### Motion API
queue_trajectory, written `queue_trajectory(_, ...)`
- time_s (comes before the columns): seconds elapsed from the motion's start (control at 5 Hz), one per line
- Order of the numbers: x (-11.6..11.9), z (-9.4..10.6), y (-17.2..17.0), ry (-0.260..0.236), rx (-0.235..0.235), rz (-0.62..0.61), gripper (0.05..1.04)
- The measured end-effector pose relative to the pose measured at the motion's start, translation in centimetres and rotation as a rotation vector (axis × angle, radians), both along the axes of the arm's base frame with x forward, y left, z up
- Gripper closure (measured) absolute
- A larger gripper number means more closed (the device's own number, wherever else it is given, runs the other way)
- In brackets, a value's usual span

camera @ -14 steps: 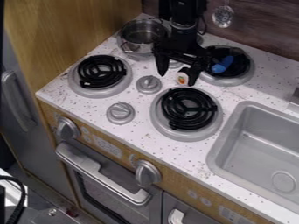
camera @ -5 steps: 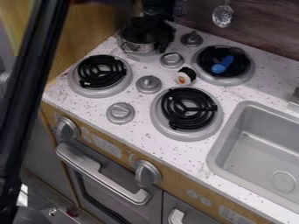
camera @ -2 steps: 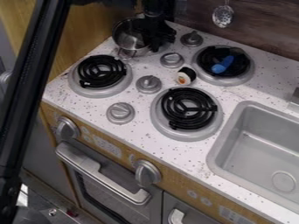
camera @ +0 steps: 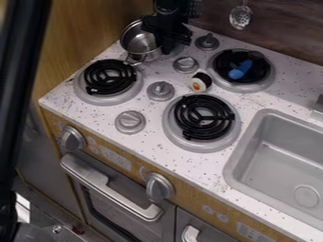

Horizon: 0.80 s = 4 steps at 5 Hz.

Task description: Move the silver pan to the bottom right burner

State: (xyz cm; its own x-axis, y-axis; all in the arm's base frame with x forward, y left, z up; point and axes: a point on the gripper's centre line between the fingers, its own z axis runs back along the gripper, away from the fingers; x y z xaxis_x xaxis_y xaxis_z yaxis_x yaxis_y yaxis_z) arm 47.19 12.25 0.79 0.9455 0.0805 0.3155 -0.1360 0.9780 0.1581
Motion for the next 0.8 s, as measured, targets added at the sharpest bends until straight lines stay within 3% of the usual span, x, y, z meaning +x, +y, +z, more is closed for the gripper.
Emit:
queue_trajectory(0.2, -2.6, 2.5, -5.1, -0.007, 0.027, -0.059, 1.013)
queue_trajectory(0.4, -4.9, 0.5, -8.9, 0.060, 0.022, -0.098, 1.013)
queue_trajectory(0.6, -5.3, 0.0, -13.0, 0.078, 0.002, -0.154, 1.013)
queue_trajectory(0.8, -6.4, -3.3, -15.2, 0.172, -0.035, -0.175, 1.013)
